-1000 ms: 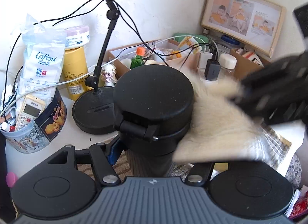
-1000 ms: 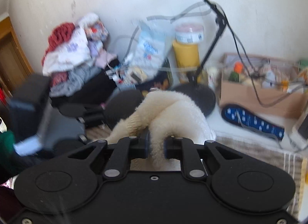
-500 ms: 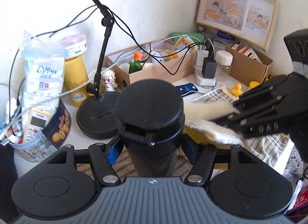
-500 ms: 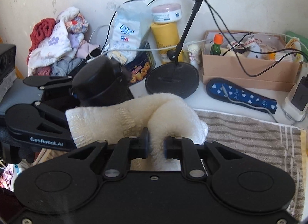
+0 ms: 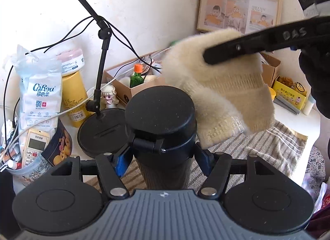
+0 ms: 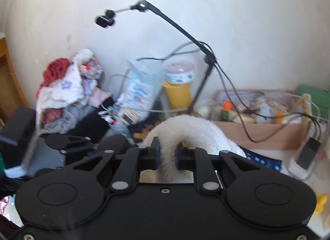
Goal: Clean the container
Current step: 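Wipe the cloth over the bottle lid with the right gripper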
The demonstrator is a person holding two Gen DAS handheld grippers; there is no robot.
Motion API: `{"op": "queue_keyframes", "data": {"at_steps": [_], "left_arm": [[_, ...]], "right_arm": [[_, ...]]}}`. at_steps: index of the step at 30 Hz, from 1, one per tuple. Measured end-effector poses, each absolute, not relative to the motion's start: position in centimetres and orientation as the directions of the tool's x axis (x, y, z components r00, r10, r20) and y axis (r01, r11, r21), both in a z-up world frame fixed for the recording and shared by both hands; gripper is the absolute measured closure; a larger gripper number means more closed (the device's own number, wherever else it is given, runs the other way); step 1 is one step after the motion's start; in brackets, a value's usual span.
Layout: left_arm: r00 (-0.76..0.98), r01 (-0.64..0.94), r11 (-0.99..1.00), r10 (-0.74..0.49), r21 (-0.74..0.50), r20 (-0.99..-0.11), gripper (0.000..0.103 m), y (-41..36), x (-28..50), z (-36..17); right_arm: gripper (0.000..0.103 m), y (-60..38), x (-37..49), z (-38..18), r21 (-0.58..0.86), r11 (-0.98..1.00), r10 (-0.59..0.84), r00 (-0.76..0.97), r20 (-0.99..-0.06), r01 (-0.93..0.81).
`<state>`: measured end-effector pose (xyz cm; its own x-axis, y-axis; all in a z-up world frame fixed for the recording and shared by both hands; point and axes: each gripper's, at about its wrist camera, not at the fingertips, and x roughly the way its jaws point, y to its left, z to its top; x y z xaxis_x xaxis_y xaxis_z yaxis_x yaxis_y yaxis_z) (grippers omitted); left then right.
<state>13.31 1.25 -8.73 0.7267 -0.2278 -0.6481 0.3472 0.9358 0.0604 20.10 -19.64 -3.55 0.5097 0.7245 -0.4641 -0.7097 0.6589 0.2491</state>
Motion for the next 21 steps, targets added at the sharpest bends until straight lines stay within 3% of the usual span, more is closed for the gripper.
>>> {"op": "queue_keyframes", "data": {"at_steps": [2, 16, 21], "left_arm": [[0.727, 0.349, 0.935, -0.229, 0.061, -0.647, 0.039, 1.2, 13.3, -8.7], [0.729, 0.338, 0.940, -0.235, 0.040, -0.643, 0.039, 1.6, 13.4, -8.9], [0.730, 0.334, 0.942, -0.238, 0.031, -0.641, 0.039, 1.8, 13.3, -8.9]], "right_arm": [[0.091, -19.0, 19.8, -3.3, 0.261, 0.609, 0.765, 0.469, -0.440, -0.749], [0.091, -13.7, 19.1, -13.6, 0.027, 0.533, 0.569, 0.334, -0.751, -0.846], [0.091, -14.7, 18.8, -14.3, 0.084, 0.565, 0.584, 0.326, -0.744, -0.821]]}}
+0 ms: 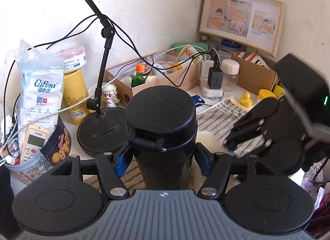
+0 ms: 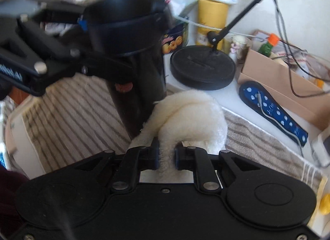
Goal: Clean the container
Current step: 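Wipe the cloth over the bottle lid with the right gripper, then rub the cloth along the bottle side with the right gripper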
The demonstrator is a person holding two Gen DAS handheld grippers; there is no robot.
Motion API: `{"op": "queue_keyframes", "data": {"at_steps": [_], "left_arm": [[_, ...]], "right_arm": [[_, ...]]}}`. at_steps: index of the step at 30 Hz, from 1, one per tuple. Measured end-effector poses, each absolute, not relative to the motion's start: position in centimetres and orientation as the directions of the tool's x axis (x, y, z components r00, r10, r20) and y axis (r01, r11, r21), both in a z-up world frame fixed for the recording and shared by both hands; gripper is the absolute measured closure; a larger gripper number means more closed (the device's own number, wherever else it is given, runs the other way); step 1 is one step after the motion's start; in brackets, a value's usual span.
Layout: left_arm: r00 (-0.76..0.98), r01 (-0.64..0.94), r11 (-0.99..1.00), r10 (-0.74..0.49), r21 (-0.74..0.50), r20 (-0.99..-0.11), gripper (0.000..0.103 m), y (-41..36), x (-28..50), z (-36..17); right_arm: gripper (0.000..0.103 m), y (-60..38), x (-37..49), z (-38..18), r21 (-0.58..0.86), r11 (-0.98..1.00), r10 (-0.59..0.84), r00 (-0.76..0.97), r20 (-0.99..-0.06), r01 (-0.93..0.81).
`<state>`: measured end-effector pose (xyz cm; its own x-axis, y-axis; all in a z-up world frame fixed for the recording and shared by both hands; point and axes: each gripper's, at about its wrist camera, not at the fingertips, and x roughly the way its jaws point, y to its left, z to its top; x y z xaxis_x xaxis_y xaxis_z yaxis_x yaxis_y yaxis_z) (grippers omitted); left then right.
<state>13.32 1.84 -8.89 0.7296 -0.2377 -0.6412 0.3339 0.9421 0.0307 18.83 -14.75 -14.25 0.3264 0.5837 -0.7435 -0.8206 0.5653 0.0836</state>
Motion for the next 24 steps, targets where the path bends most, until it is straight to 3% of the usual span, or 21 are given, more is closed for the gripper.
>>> {"op": "queue_keyframes", "data": {"at_steps": [6, 10, 24], "left_arm": [[0.721, 0.351, 0.936, -0.254, 0.025, -0.644, 0.039, 2.0, 13.3, -8.9], [0.720, 0.353, 0.935, -0.258, 0.019, -0.645, 0.039, 2.1, 13.1, -8.9], [0.720, 0.342, 0.940, -0.254, 0.012, -0.646, 0.039, 2.1, 13.0, -8.9]], "right_arm": [[0.091, -18.8, 20.6, -9.4, 0.288, 0.582, 0.745, 0.357, -0.564, -0.760], [0.091, -19.6, 20.7, -6.6, 0.325, 0.534, 0.807, 0.357, -0.470, -0.780], [0.090, -16.0, 20.9, -11.3, 0.322, 0.546, 0.733, 0.255, -0.631, -0.773]]}}
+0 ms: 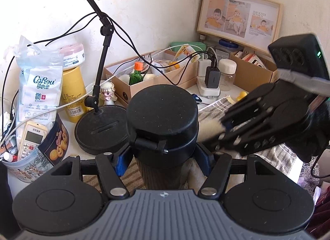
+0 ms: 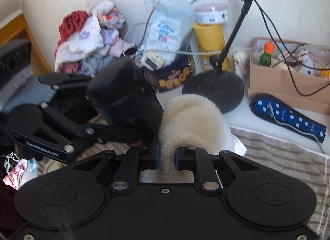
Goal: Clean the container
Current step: 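Rub the cloth along the bottle side with the right gripper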
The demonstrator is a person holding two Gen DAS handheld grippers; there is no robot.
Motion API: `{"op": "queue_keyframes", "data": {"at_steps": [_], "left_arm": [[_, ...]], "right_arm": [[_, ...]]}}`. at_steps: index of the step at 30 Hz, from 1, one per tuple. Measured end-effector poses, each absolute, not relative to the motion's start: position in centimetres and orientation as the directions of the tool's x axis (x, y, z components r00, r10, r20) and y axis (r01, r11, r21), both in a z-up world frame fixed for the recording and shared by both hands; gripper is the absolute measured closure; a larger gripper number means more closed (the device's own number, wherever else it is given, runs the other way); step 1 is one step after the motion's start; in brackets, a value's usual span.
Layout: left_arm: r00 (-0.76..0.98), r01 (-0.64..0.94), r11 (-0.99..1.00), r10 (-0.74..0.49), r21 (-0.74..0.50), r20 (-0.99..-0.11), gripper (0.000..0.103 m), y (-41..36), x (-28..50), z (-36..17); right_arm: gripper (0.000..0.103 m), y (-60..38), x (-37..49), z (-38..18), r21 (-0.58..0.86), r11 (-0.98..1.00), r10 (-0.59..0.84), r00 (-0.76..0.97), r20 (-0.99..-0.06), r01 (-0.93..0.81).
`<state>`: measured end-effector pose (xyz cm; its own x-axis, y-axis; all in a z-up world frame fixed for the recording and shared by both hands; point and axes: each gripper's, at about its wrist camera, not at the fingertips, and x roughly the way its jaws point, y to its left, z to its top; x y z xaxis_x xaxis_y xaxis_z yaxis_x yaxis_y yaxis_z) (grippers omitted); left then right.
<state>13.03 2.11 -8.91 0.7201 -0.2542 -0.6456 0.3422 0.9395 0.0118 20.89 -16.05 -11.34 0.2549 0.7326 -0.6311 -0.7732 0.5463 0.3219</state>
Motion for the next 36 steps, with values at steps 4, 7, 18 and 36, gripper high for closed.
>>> {"op": "queue_keyframes", "data": {"at_steps": [4, 7, 18, 36], "left_arm": [[0.720, 0.340, 0.940, -0.250, 0.016, -0.647, 0.039, 1.9, 13.1, -8.9], [0.723, 0.335, 0.942, -0.243, 0.020, -0.647, 0.039, 1.7, 13.1, -8.9], [0.727, 0.325, 0.945, -0.228, 0.032, -0.648, 0.039, 1.3, 13.2, -8.9], [0.721, 0.320, 0.947, -0.234, 0.014, -0.652, 0.039, 1.7, 13.3, -8.9]], "right_arm": [[0.090, -15.4, 21.4, -13.0, 0.311, 0.561, 0.695, 0.232, -0.681, -0.767], [0.090, -15.1, 21.6, -14.3, 0.303, 0.571, 0.668, 0.216, -0.712, -0.763], [0.090, -13.8, 21.7, -17.7, 0.253, 0.582, 0.591, 0.187, -0.785, -0.773], [0.089, -17.9, 19.2, -7.3, 0.243, 0.499, 0.778, 0.306, -0.549, -0.832]]}}
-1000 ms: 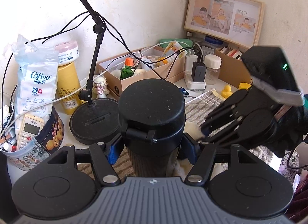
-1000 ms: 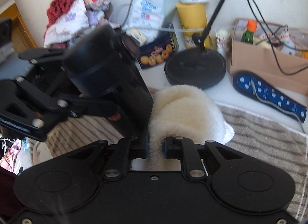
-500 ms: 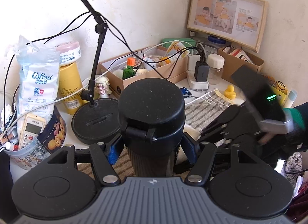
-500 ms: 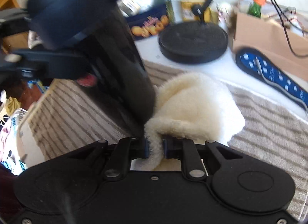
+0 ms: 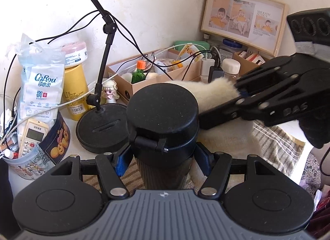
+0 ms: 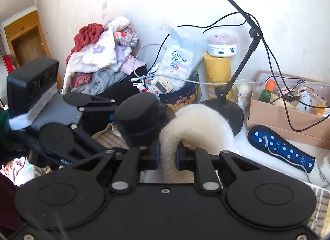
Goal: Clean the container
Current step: 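Rub the cloth along the bottle side with the right gripper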
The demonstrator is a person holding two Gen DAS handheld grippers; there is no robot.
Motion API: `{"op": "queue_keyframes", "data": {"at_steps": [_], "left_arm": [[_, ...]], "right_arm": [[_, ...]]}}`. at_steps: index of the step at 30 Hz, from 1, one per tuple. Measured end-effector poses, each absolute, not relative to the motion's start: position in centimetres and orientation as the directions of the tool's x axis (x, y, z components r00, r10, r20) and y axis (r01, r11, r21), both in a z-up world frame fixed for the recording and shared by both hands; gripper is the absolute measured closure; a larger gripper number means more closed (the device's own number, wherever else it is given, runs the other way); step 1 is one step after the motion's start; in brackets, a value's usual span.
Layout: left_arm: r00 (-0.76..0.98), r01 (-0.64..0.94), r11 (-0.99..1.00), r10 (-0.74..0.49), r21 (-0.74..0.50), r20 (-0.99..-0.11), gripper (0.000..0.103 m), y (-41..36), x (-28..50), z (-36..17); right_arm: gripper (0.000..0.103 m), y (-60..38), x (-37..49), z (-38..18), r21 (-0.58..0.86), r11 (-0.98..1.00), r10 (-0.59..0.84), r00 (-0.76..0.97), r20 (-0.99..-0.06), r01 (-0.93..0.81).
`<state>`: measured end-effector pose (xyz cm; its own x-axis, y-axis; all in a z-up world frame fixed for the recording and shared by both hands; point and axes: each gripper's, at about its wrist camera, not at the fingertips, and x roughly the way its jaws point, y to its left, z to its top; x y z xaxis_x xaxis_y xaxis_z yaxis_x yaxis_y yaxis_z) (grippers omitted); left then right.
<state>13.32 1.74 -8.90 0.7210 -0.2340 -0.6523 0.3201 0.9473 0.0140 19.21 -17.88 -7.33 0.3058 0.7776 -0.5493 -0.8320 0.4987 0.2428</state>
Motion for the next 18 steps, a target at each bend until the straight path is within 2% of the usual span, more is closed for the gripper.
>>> {"op": "queue_keyframes", "data": {"at_steps": [9, 18], "left_arm": [[0.718, 0.322, 0.947, -0.232, 0.017, -0.656, 0.039, 1.6, 13.3, -8.9], [0.719, 0.321, 0.947, -0.229, 0.021, -0.656, 0.039, 1.3, 13.3, -8.9]], "right_arm": [[0.089, -16.4, 20.1, -13.7, 0.348, 0.517, 0.736, 0.198, -0.648, -0.782], [0.090, -15.0, 20.0, -18.0, 0.345, 0.540, 0.663, 0.135, -0.737, -0.768]]}}
